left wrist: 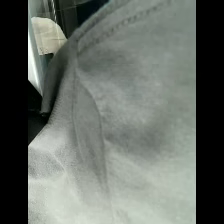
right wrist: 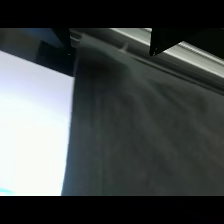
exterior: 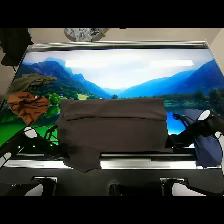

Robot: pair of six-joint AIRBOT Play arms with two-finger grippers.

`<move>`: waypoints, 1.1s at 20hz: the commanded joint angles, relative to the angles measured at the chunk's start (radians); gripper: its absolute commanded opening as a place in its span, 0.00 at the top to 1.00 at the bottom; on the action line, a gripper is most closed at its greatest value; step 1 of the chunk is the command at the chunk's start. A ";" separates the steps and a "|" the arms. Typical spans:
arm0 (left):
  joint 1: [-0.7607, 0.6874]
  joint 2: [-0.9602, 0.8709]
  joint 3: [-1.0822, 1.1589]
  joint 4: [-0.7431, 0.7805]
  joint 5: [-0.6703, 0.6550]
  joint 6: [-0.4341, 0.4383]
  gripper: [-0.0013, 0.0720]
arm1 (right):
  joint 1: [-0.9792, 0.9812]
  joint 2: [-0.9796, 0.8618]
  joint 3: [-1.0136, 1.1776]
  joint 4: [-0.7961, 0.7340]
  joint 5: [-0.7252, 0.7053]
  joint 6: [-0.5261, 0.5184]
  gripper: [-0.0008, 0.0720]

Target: Fold the shirts.

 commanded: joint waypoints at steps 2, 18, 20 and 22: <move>0.000 0.003 0.000 0.006 0.056 0.008 0.94 | 0.002 -0.004 -0.063 0.019 -0.078 0.010 0.28; 0.033 -0.115 0.648 0.096 0.053 0.029 0.95 | 0.155 -0.165 0.555 0.122 -0.176 0.062 0.94; 0.063 -0.244 0.790 0.090 0.053 0.011 0.95 | 0.167 -0.281 0.703 0.129 -0.167 0.092 0.94; 0.075 -0.369 0.915 0.048 0.053 0.011 0.95 | 0.183 -0.380 0.800 0.125 -0.178 0.113 0.94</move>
